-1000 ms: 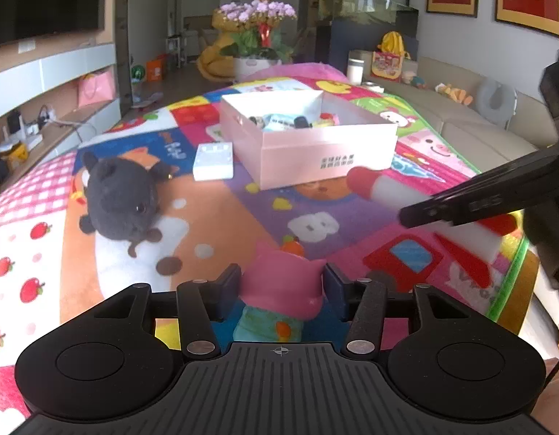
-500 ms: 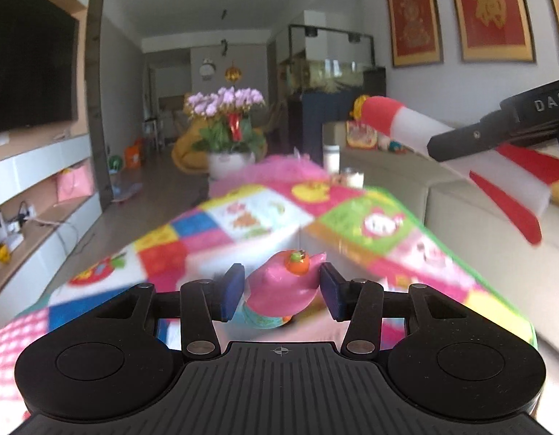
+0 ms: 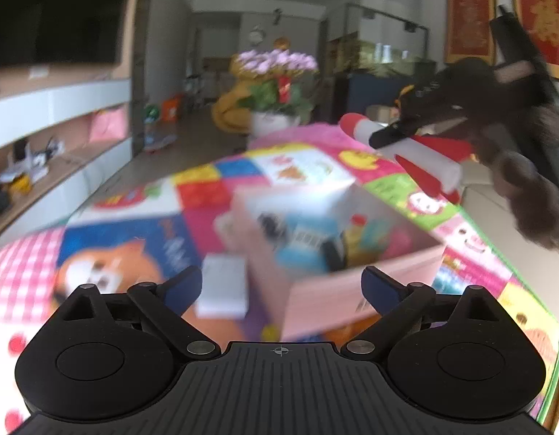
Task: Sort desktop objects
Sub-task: 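Drop the rocket into the pink box with the right gripper while the left drops the cupcake toy in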
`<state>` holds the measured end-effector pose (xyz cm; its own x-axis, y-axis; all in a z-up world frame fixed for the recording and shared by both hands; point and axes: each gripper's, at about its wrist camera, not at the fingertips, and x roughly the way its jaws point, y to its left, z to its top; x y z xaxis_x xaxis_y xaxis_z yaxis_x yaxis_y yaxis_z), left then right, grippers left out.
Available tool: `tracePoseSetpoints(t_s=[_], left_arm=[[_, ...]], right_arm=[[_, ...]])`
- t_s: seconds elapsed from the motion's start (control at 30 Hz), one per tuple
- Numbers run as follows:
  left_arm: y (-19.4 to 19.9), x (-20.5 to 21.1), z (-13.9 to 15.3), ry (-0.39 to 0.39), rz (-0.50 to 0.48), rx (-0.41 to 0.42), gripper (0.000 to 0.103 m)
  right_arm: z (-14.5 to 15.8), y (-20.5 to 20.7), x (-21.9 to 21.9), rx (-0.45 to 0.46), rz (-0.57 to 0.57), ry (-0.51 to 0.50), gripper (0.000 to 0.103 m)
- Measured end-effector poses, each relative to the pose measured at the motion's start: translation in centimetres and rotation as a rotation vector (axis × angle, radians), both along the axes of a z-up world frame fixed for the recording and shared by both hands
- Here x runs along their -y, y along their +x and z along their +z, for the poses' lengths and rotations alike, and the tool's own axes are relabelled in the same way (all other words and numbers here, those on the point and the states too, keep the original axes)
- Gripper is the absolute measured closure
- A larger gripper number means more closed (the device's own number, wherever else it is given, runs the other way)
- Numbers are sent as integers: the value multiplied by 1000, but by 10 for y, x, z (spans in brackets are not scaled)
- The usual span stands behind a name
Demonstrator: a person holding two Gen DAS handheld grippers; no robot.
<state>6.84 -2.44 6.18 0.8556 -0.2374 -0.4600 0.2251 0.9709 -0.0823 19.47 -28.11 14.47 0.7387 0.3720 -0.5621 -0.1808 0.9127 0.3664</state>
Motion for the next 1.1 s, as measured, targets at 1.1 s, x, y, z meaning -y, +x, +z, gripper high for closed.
tracePoseSetpoints(t_s=[1.1], left_arm=[[-48, -55, -41, -101, 145, -59, 0]], right_arm=[[-79, 45, -103, -116, 107, -549, 78]])
